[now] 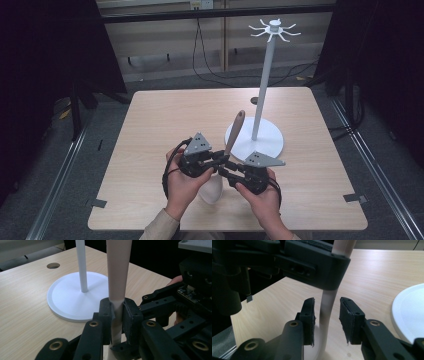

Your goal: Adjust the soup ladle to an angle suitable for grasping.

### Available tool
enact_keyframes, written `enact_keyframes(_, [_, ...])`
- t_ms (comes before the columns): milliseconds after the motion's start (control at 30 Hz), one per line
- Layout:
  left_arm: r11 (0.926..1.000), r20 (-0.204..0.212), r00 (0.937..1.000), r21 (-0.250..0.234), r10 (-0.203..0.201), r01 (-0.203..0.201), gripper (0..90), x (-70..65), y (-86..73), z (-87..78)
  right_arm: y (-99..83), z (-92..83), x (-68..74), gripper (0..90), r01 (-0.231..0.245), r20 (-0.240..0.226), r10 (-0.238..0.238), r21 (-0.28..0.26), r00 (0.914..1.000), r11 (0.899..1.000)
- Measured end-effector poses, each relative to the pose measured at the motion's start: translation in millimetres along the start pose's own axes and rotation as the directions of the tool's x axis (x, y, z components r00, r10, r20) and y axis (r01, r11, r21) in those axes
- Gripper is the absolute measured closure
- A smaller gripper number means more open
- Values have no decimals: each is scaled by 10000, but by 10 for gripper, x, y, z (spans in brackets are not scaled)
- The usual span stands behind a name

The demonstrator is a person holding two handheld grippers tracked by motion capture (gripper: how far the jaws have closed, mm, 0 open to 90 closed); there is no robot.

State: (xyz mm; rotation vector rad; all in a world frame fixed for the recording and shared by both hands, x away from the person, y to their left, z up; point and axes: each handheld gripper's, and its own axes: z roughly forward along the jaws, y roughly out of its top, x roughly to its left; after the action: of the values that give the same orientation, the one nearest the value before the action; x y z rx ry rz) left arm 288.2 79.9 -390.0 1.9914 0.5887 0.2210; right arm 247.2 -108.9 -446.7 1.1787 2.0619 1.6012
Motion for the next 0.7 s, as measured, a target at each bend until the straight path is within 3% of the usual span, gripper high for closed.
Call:
enact_keyframes(267, [9997, 47, 9999, -190, -129, 130, 786, -7, -2, -1, 12, 10, -11, 789, -38, 111, 42, -342, 9999, 9994])
enact_keyframes(700, [9968, 619, 9970, -617, -473, 511, 780, 17, -5, 4, 72, -81, -53, 803, 451, 41, -451, -124, 9990, 9989])
